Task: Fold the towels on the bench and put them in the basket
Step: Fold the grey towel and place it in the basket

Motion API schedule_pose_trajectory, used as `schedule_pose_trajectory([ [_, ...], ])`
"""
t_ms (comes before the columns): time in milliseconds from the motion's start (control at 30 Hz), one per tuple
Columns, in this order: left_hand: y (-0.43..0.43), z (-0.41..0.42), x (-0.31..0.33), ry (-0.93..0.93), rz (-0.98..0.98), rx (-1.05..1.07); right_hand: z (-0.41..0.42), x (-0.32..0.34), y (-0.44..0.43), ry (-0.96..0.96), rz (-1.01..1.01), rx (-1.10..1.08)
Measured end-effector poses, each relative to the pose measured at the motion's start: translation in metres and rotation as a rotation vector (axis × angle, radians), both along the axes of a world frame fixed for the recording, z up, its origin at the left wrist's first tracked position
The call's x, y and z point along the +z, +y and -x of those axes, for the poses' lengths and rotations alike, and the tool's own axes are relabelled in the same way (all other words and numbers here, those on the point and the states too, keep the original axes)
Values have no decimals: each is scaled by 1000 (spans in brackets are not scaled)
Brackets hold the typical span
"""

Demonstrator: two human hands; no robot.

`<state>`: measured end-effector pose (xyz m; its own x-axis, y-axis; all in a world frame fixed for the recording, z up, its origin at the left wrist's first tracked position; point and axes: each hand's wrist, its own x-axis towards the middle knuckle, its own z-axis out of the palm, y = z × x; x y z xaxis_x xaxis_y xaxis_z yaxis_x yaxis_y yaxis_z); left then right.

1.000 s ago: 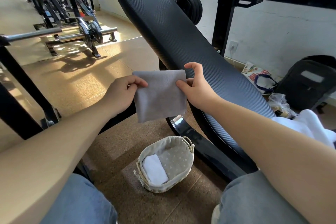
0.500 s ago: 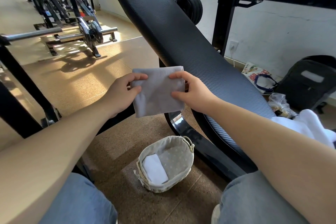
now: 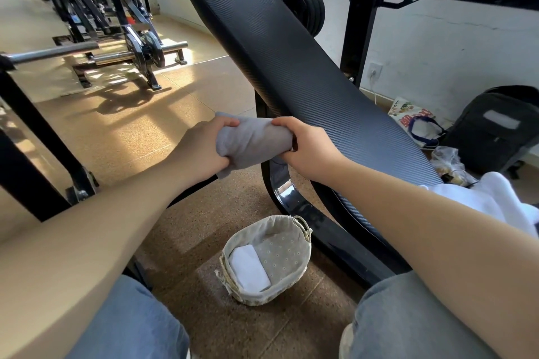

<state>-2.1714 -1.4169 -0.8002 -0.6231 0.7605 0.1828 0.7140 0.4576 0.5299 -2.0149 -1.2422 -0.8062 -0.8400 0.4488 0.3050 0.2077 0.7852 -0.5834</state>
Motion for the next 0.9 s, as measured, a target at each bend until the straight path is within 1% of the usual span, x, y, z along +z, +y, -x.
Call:
schedule_pose_trajectory([
  [133, -1, 0, -6, 146, 30, -15, -3, 1, 2, 17, 4, 28],
  [200, -3, 0, -6, 247, 33, 22, -5, 2, 3, 35, 14, 35],
  [267, -3, 0, -6, 290, 1, 52, -6, 4, 5, 31, 25, 57],
  [400, -5, 5, -7, 244, -106, 34, -10, 12, 9, -132, 57, 99],
  [433, -6, 6, -8, 244, -107, 18, -10, 13, 9, -137, 90, 105],
  [500, -8, 8, -9, 241, -107, -39, -9, 16, 8, -65, 194, 103],
  [567, -8, 6, -11, 211, -130, -112, -7, 18, 6, -14, 247, 88],
  [633, -7, 3, -11, 198, -143, -180, -5, 18, 2, -29, 310, 125],
  [733, -2, -2, -11, 196, -167, -233, -7, 18, -5, -97, 442, 244],
  [833, 1, -4, -12, 199, -150, -233, -8, 19, -9, -128, 423, 312],
  [900, 1, -4, -14, 212, -140, -196, -9, 20, -9, -133, 429, 326],
])
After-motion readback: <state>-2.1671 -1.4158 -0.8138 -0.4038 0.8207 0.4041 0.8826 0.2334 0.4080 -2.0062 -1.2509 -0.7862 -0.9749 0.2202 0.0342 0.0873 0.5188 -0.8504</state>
